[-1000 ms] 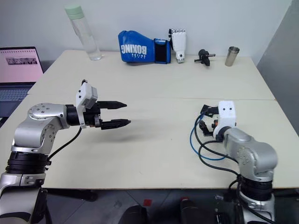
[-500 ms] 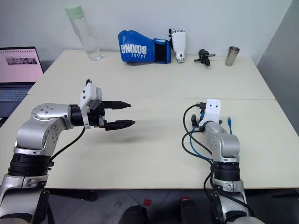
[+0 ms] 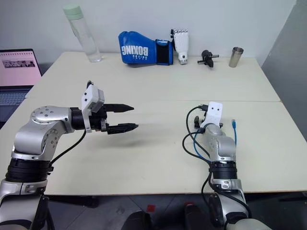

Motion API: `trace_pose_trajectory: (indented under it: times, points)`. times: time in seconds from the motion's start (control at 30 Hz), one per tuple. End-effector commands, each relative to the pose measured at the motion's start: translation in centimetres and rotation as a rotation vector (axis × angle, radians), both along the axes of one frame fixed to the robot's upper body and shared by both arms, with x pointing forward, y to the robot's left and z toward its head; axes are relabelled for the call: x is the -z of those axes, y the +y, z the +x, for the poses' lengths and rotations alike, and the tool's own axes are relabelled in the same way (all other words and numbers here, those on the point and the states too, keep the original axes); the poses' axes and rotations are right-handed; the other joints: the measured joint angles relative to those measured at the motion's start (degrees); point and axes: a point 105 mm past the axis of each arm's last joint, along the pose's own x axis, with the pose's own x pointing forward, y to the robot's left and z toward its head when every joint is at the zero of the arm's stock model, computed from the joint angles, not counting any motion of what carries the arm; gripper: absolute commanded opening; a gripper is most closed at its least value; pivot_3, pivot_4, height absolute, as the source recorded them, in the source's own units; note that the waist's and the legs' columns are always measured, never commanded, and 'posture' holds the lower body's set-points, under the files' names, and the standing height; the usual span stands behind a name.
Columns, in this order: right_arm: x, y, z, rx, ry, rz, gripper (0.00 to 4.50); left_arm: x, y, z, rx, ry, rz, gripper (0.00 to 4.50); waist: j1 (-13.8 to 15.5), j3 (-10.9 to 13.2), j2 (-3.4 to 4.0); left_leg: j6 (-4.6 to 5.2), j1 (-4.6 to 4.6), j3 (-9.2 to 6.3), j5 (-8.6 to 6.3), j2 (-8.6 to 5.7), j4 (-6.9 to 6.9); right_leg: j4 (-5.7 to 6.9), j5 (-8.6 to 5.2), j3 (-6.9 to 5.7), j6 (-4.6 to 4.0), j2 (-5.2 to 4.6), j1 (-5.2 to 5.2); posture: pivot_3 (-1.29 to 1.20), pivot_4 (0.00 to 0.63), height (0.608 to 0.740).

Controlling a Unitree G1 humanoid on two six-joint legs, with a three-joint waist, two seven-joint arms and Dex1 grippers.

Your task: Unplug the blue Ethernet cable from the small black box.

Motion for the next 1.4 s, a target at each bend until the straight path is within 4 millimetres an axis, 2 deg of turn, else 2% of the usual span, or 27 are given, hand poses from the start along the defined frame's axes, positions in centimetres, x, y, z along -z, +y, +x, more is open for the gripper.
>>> trace_pose_trajectory:
  times: [0.03,0.2,0.4,0.47,0.57,0.67,0.83,0.97,1.07,1.2,1.4]
  points:
    - [-0.4,-0.4,0.2,0.023,-0.024,0.007,3.0,-1.3,0.1,0.0,0.002,-0.044,0.019,4.09,-0.08,0.0,0.0,0.0,0.0,0.0,0.0,0.0,0.0,0.0,0.0,0.0,0.0,0.0,0.0,0.0,0.15,0.74]
    - [0.0,-0.2,0.3,0.013,-0.028,-0.007,1.92,-1.4,0.1,0.1,0.001,-0.045,0.022,4.09,-0.28,0.0,0.0,0.0,0.01,0.0,0.0,0.0,0.0,0.01,0.0,0.0,0.0,0.0,0.0,0.0,0.15,0.74]
    - [-0.8,1.1,0.5,-0.047,-0.075,-0.066,0.42,-1.4,0.2,0.3,-0.006,-0.046,0.017,4.09,-0.38,0.0,0.01,0.0,0.01,0.0,0.0,0.0,-0.02,0.0,0.0,0.0,0.0,0.0,0.0,0.0,0.15,0.74]
    - [-1.0,1.2,0.4,-0.074,-0.087,-0.091,0.16,-1.3,0.2,0.3,-0.008,-0.045,0.016,4.09,-0.37,0.0,0.01,0.0,0.0,-0.01,0.0,0.0,-0.02,0.0,0.0,-0.01,0.0,0.0,0.0,0.0,0.15,0.74]
    - [-2.8,1.2,0.2,-0.177,-0.154,-0.158,0.16,-1.2,0.2,0.3,-0.011,-0.042,0.011,4.09,-0.32,0.01,0.02,0.0,0.0,0.0,0.0,0.0,-0.02,-0.01,0.0,0.0,0.0,0.0,0.0,0.0,0.15,0.74]
    - [-6.8,1.1,-0.5,-0.371,-0.321,-0.296,0.16,-1.4,0.4,0.4,-0.03,-0.031,-0.022,4.09,-0.19,0.06,0.1,0.0,-0.04,0.01,0.0,-0.03,-0.01,-0.03,0.0,0.01,0.0,-0.02,-0.03,0.0,0.15,0.74]
    - [-11.1,0.9,-2.7,-0.746,-0.51,-0.589,0.16,-3.7,0.6,1.6,-0.093,0.038,-0.224,4.09,-0.13,0.09,0.14,0.01,-0.05,-0.03,-0.01,-0.02,0.0,-0.05,-0.01,-0.02,0.02,0.0,-0.03,0.0,0.15,0.74]
    - [-11.6,-0.4,-3.6,-0.962,-0.61,-0.913,0.16,-4.9,-0.4,1.7,-0.072,0.057,-0.313,4.09,-0.19,0.1,0.13,0.02,0.0,-0.05,-0.01,-0.05,0.0,-0.09,-0.02,-0.03,0.04,0.02,0.04,0.0,0.15,0.74]
    - [-12.0,-0.4,-4.4,-1.103,-0.737,-1.145,0.16,-5.7,-1.0,1.7,-0.048,0.043,-0.337,4.09,-0.24,0.11,0.1,0.02,0.02,-0.03,-0.01,-0.05,-0.01,-0.15,-0.01,-0.02,0.04,-0.01,0.08,0.0,0.15,0.74]
    - [-12.5,0.6,-4.2,-1.158,-0.87,-1.3,0.16,-5.6,-2.2,2.0,-0.012,0.021,-0.342,4.09,-0.6,0.12,0.11,0.0,0.07,0.03,0.0,-0.02,0.01,-0.06,-0.01,0.04,0.03,0.0,0.06,0.0,0.15,0.74]
    - [-12.5,3.2,-3.1,-1.139,-1.006,-1.392,0.16,-5.6,-4.7,2.6,0.051,0.005,-0.378,4.09,-0.36,0.11,0.11,-0.24,0.09,0.06,0.14,0.0,0.07,-0.02,0.0,0.04,0.01,-0.02,0.08,0.0,0.15,0.74]
